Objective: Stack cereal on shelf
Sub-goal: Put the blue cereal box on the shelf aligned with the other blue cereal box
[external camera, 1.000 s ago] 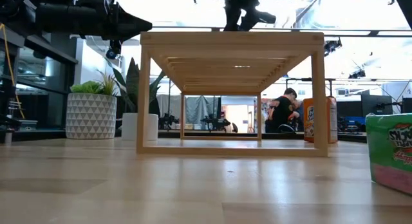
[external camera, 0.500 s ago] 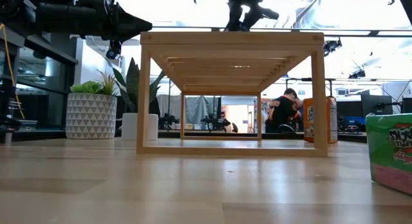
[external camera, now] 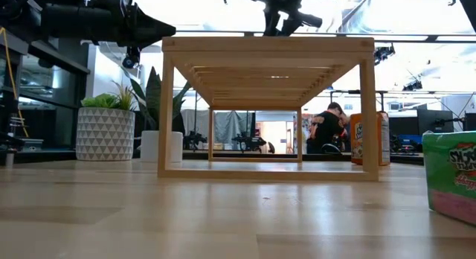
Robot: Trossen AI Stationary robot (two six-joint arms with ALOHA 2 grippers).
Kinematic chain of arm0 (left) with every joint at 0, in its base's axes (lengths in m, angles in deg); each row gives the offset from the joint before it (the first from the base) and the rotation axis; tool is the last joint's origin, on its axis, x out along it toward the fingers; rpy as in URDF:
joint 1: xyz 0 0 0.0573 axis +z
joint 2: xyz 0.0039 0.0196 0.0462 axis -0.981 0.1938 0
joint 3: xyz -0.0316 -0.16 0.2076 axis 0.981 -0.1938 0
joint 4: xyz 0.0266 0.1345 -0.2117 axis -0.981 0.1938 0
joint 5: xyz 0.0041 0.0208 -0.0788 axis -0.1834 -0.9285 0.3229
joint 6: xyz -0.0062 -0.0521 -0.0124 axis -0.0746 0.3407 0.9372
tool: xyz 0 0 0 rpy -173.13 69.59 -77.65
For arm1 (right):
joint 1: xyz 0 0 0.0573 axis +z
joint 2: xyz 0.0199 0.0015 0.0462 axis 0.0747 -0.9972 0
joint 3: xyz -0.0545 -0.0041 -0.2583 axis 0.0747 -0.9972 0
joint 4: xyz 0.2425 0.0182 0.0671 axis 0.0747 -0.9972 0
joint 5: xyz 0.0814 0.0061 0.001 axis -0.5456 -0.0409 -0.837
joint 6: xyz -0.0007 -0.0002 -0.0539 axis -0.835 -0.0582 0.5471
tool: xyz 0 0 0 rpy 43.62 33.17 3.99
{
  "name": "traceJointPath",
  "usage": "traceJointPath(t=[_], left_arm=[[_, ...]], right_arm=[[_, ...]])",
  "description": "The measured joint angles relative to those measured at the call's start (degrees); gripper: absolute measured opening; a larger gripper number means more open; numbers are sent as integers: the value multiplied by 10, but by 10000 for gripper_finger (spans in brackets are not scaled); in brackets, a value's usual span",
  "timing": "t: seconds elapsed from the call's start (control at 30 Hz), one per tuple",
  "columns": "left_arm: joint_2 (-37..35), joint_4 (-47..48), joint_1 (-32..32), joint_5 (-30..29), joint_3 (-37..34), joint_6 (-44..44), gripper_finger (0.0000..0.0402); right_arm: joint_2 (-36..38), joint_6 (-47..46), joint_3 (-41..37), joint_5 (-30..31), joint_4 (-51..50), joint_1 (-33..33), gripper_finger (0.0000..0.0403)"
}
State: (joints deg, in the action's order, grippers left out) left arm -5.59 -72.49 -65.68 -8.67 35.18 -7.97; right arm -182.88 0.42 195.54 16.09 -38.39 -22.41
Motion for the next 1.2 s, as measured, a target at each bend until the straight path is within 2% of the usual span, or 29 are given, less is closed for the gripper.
traceJointPath(t=[0.13,1.07,1.2], left_arm=[[0,0,0,0,0,0,0],[0,3,0,0,0,0,0],[0,3,0,0,0,0,0]], right_arm=[[0,-1,0,12,11,0,114],[-29,14,-1,-18,17,0,115],[-29,23,-1,-13,16,0,128]])
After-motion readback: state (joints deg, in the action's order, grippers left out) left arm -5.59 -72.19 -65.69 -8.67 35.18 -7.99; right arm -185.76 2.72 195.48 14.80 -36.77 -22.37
